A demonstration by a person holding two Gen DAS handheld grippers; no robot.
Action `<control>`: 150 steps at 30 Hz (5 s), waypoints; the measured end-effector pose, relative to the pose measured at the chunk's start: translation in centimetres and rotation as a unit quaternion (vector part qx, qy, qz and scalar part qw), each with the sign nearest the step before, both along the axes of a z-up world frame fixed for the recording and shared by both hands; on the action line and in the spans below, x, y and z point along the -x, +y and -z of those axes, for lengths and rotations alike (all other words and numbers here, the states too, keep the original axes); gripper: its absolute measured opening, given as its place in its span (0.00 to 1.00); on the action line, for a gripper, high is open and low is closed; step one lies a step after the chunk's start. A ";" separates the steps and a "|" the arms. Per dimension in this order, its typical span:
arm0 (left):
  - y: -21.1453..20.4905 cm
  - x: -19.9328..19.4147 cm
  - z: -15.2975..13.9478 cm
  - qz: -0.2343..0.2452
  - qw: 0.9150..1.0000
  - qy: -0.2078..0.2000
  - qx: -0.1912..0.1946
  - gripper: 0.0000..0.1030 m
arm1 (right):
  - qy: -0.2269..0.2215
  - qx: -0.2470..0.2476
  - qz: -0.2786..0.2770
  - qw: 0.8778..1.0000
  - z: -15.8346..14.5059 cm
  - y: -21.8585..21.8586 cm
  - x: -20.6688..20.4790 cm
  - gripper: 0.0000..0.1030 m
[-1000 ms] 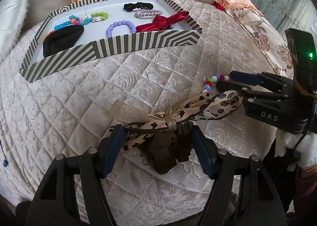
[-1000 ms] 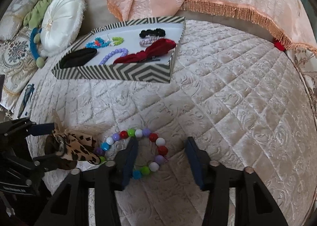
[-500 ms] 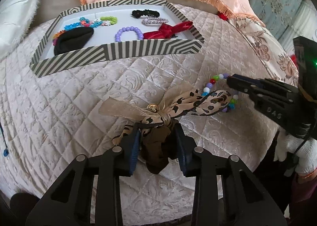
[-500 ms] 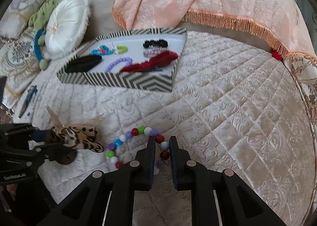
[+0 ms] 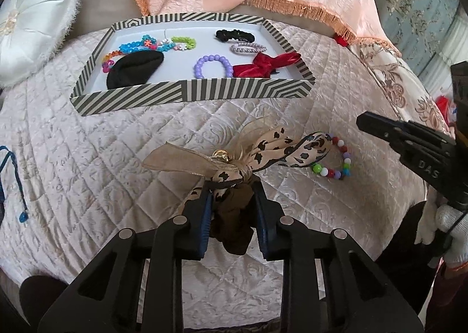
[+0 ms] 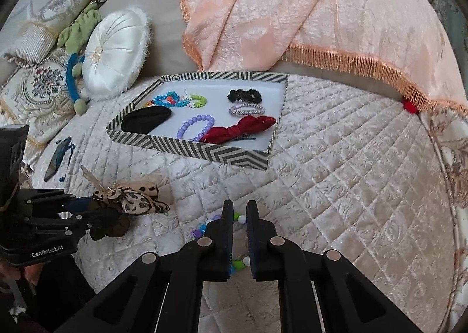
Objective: Organize jewelry
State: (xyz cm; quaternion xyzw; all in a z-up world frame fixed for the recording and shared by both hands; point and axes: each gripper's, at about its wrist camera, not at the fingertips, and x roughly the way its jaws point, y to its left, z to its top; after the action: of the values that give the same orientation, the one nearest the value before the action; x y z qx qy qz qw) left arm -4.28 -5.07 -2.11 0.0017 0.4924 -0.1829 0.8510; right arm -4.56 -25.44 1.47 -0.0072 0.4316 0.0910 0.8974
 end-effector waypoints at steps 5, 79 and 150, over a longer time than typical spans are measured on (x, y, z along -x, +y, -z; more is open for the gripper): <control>0.3 0.0 0.1 -0.004 1.000 0.002 0.002 0.24 | 0.042 0.011 0.012 0.999 2.4 -0.8 -0.8 0.38; 2.6 -18.7 1.1 -0.150 0.988 0.026 0.032 0.24 | 0.059 -0.006 -0.054 0.997 3.7 8.7 -30.3 0.08; 2.3 -8.3 -10.7 -0.192 0.968 -0.151 -0.049 0.64 | -0.087 0.003 0.043 0.995 -7.6 6.6 -8.8 0.40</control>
State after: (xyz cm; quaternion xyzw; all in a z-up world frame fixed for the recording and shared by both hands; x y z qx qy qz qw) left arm 4.05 -2.82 8.58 -0.0238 0.3572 0.0110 0.9337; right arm 4.20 -18.87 9.11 0.0007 0.3523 0.0501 0.9346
